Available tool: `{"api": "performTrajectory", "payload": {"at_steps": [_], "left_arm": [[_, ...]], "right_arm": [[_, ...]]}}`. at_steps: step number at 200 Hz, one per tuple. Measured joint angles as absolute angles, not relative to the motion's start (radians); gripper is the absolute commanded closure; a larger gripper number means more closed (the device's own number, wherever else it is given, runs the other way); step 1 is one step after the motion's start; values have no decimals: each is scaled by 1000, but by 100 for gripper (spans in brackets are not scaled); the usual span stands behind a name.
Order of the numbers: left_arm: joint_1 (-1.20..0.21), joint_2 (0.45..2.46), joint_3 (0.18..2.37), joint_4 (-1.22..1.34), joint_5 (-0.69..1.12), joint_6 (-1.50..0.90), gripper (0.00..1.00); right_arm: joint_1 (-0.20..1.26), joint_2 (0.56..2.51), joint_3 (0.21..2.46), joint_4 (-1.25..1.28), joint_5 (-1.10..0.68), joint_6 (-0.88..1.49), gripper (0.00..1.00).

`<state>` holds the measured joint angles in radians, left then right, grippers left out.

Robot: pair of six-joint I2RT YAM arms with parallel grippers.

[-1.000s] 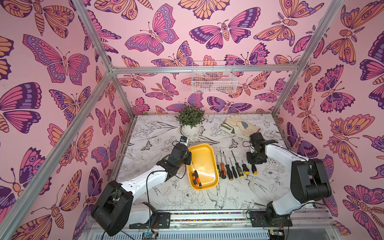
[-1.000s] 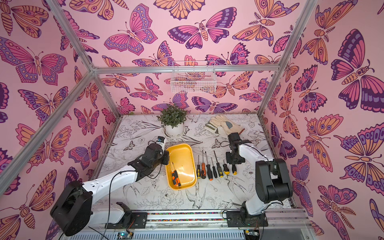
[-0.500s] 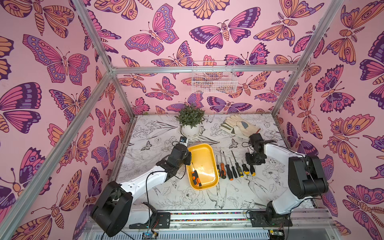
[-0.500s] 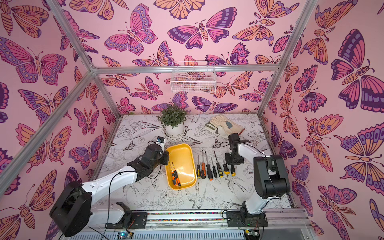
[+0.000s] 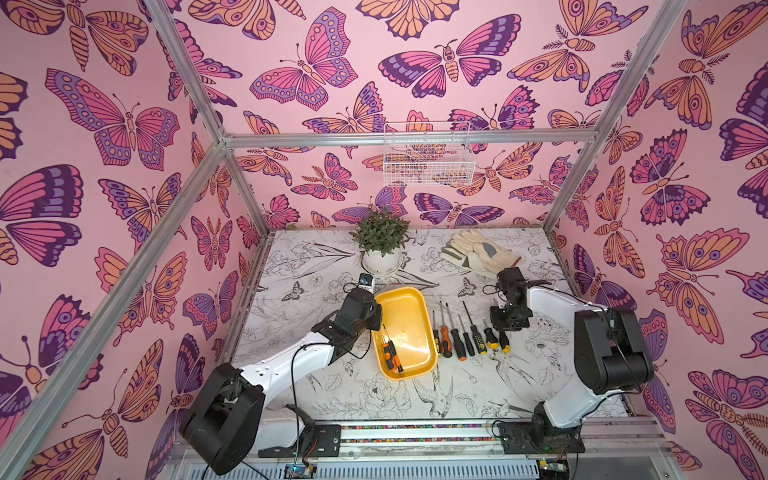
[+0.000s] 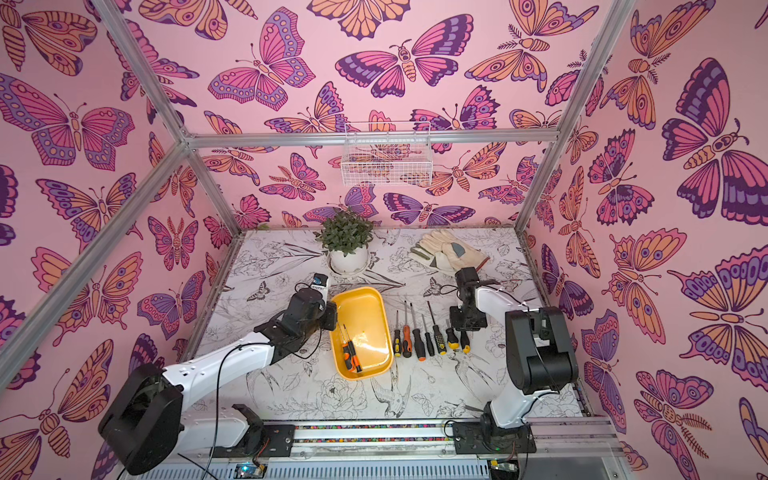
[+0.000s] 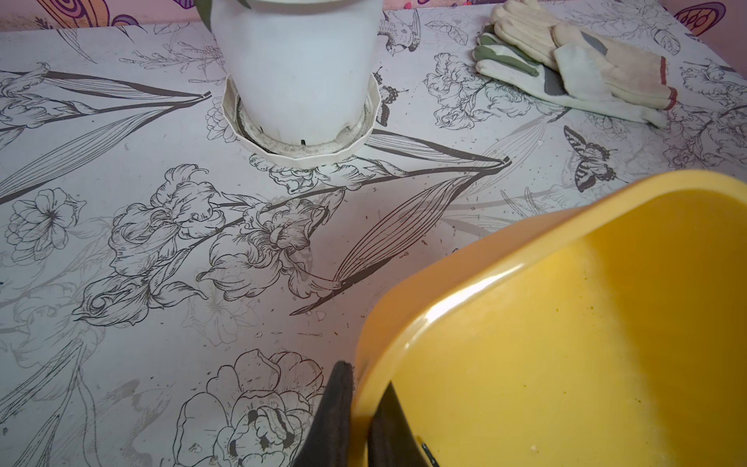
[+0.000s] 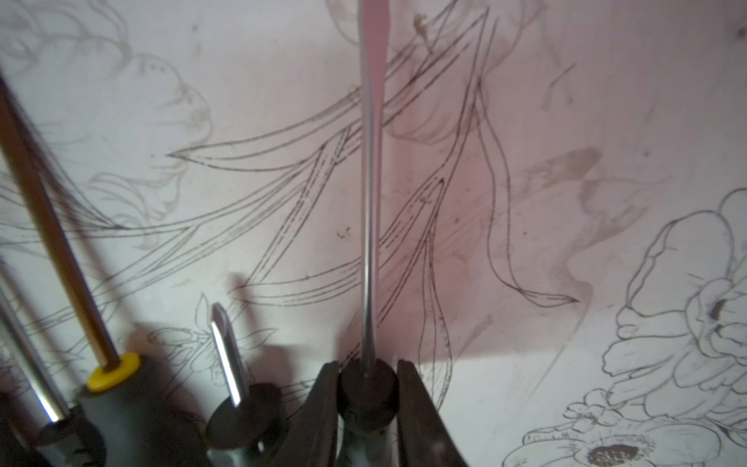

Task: Take out the screwdriver from the storage box
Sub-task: Place the screwdriver at the center of the board.

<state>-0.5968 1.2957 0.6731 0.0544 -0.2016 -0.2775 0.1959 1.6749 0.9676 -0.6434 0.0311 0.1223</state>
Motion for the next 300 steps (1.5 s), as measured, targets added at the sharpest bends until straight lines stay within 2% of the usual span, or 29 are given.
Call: {"api": "performTrajectory", "payload": {"at_steps": [127, 187, 248, 300], "left_arm": [[-597, 1296, 672, 55, -202, -279, 100], [-597, 1296, 672, 55, -202, -279, 100], [-597, 1296, 672, 55, -201, -278, 100], [-597, 1296, 672, 55, -198, -278, 100]], "right_arm": [[196, 1676, 968, -640, 33, 123, 66], [196, 1660, 968, -635, 39, 123, 65], [196, 1530, 967, -635, 36, 137, 54], [207, 1369, 928, -618, -68, 193, 48]]}}
